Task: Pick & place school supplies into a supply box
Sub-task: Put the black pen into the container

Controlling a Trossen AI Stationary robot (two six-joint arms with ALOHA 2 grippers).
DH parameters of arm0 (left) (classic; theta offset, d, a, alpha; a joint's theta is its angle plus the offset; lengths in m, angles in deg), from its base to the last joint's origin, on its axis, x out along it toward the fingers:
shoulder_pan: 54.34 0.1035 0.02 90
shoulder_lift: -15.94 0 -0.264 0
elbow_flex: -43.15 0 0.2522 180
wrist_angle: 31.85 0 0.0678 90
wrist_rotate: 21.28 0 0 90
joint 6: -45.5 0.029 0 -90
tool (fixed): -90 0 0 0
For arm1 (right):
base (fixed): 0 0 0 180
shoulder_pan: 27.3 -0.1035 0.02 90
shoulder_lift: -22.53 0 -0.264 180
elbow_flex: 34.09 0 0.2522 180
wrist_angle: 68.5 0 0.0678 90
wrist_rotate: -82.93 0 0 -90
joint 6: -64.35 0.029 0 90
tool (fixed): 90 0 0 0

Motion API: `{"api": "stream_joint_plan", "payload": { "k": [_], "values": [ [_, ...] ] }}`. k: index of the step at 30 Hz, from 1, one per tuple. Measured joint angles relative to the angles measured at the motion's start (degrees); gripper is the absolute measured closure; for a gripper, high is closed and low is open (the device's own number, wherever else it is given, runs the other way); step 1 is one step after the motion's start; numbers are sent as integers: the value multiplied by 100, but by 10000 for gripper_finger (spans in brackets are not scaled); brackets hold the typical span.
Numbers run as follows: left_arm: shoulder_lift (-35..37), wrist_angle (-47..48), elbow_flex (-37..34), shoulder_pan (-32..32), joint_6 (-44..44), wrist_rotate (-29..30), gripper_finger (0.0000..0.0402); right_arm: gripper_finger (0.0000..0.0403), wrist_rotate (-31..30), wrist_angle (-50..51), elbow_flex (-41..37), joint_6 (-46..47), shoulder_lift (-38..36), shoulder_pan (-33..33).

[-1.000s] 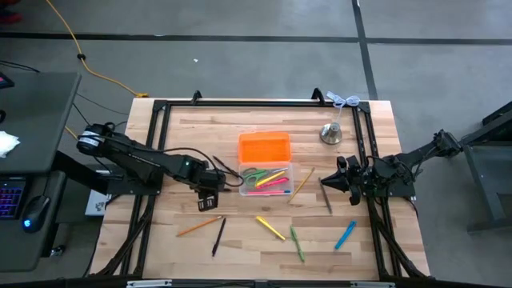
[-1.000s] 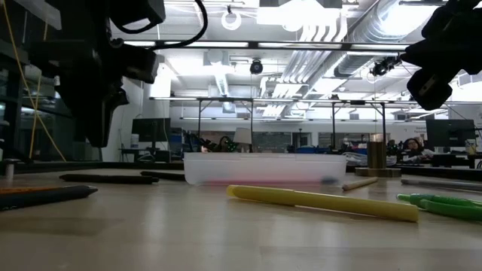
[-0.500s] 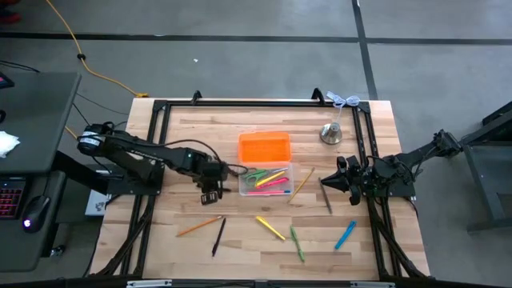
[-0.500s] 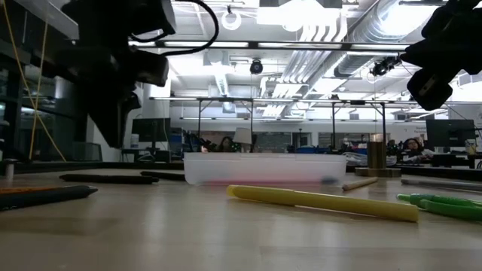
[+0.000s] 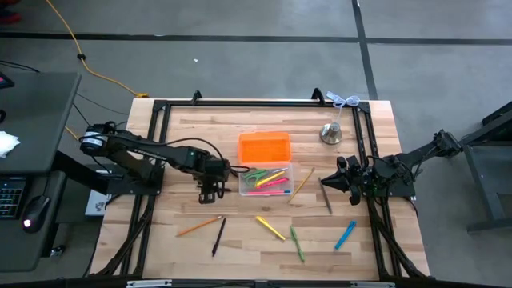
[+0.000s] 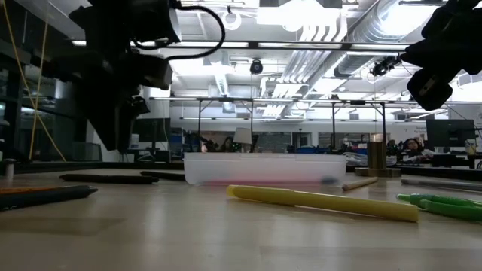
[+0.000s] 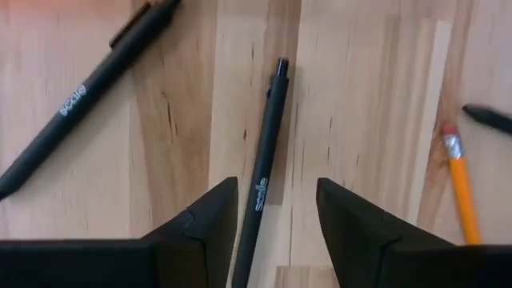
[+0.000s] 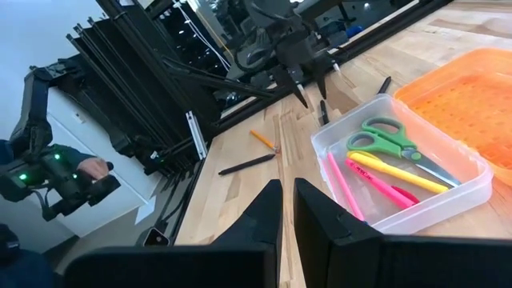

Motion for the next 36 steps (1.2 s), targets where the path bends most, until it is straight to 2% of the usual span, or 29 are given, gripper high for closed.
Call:
{"api": "stream_joint_plan", "payload": {
  "k": [5,13,21,26,36],
  "values": [
    [-431,-103,0,1,174,-153,207,391,-4,2,1,29,0,-2],
    [-1097,-155,31,2,252,135,202,391,17,17,2,107,2,0],
    [-1311,-207,30,15,349,70,214,391,17,17,2,103,2,-2],
    [-1320,-227,23,15,419,76,248,391,17,17,2,96,2,0],
    [-1324,-289,15,15,317,107,349,391,17,17,2,90,2,0]
  ]
}}
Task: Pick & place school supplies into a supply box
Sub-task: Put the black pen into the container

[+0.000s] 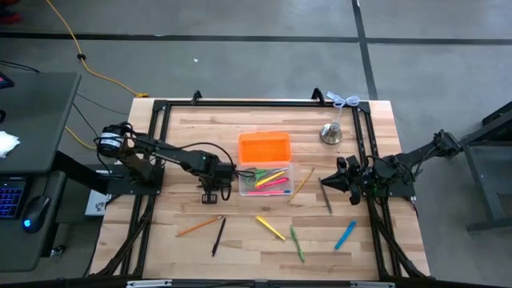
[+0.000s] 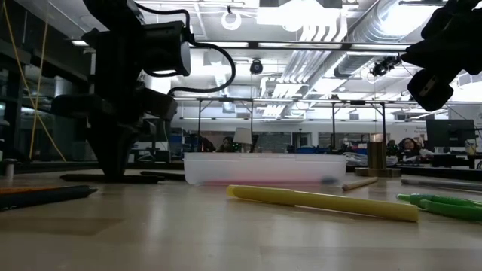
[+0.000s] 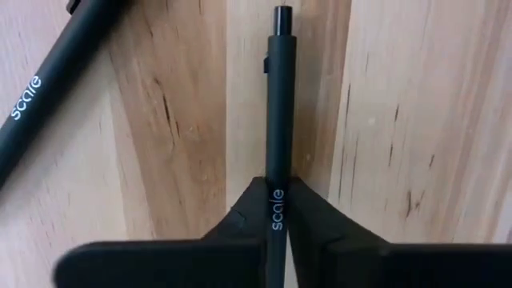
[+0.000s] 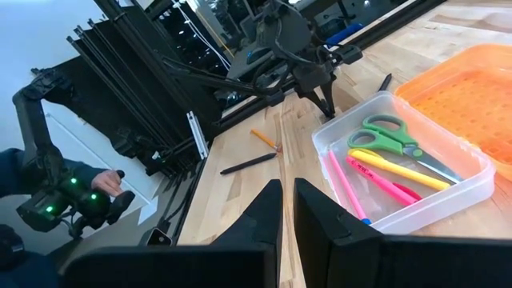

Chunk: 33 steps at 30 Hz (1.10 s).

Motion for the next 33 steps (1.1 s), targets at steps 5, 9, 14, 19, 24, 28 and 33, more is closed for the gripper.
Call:
{"api": "stream_joint_plan", "payload": {
  "k": [5,9,14,19,24,28,33],
  "values": [
    [4,2,2,-2,-189,-22,378,391,-9,0,0,0,0,-1],
    [4,2,2,-4,-211,-22,375,391,-11,0,0,0,0,-2],
    [-11,95,73,-4,-211,-20,369,391,-13,0,0,0,0,-2],
    [32,337,287,-7,-217,-35,381,391,-15,2,0,2,0,-2],
    [219,530,447,-14,-387,-114,381,391,-13,2,0,11,-1,-1],
    [510,659,466,-13,-623,-394,385,391,-7,4,0,12,0,-1],
    [930,993,472,-17,-971,-548,386,391,-2,14,0,7,0,-2]
  ]
}}
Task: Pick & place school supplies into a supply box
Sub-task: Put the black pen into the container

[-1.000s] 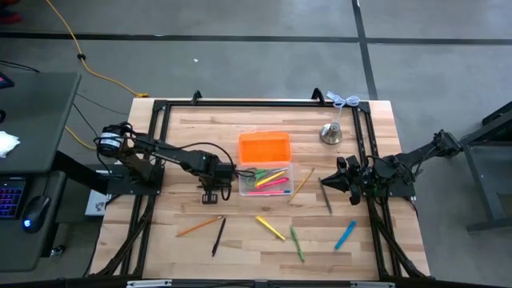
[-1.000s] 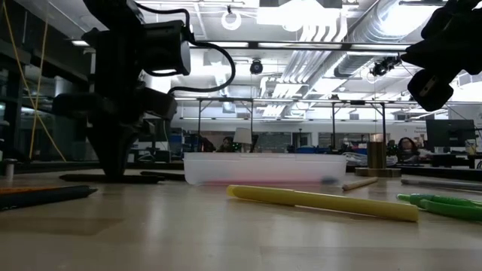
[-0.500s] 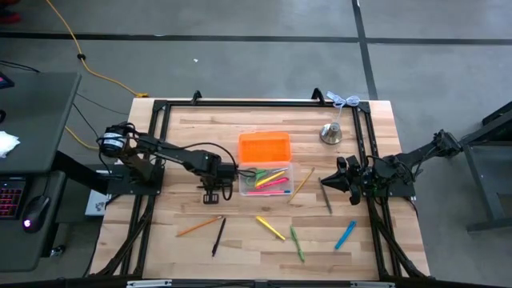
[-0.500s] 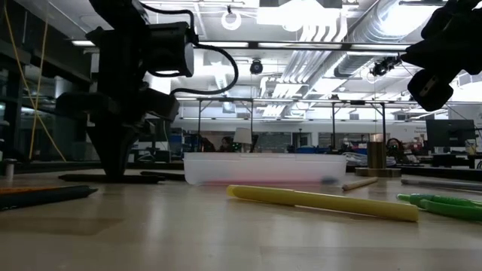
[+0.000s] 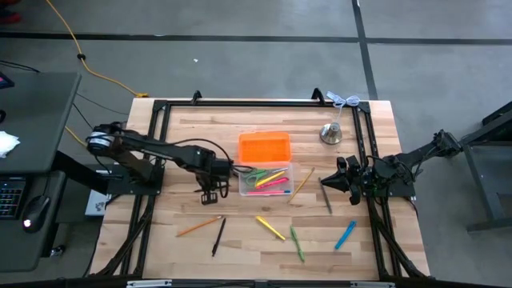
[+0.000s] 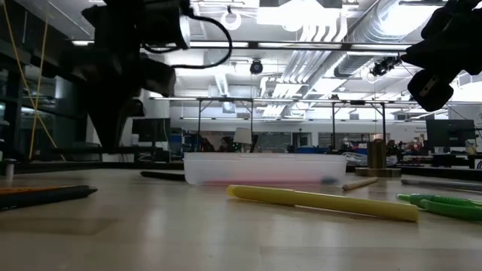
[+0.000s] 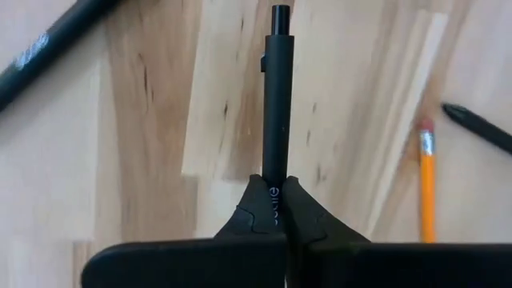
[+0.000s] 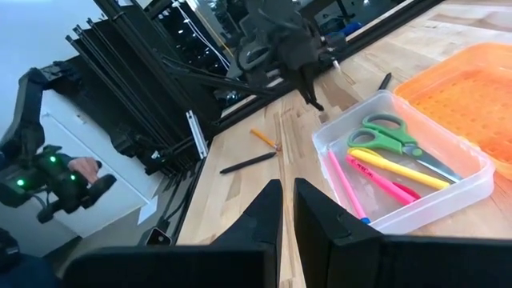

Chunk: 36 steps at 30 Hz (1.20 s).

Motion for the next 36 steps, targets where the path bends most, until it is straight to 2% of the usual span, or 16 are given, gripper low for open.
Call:
{"api": "stream_joint_plan", "payload": {
  "k": [8,11,15,22,28,36],
  "values": [
    [898,80,2,2,-393,-328,386,391,-4,12,0,-7,-4,0],
    [1301,-175,11,2,-540,-570,381,391,-5,12,0,-7,0,0],
    [1840,-819,11,2,-681,-872,381,391,-23,10,0,-9,3,-1],
    [2581,-2148,11,2,-718,-797,379,391,-28,16,-2,-9,2,1],
    [2864,-2798,11,2,-722,-709,378,391,-12,14,-2,-12,-1,-1],
    [2904,-3905,-11,2,-820,-1082,377,391,0,14,-2,-12,-2,0]
  ]
}}
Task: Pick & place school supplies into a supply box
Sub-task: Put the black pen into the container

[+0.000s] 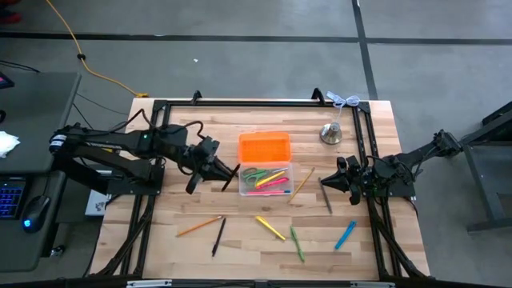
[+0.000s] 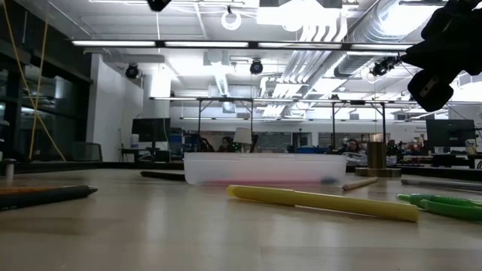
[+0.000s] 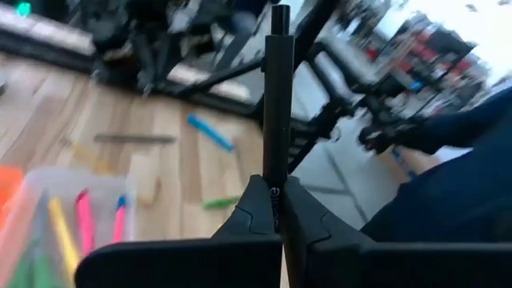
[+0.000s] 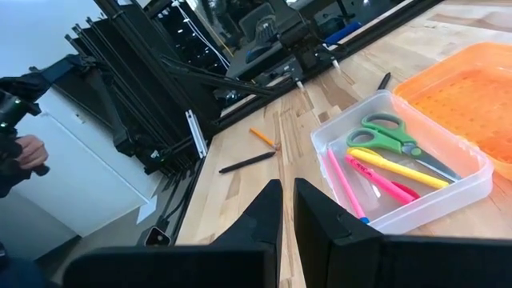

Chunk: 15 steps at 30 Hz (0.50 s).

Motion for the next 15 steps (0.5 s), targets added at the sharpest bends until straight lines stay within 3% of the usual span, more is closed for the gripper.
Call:
{"api": "stream_joint_plan", "payload": {
  "k": [7,15],
  "values": [
    [0,-1759,-473,0,-461,-562,381,391,2,0,0,0,0,1],
    [-2,-4090,-1204,0,-1050,-667,378,391,4,0,0,1,0,0]
  ]
}}
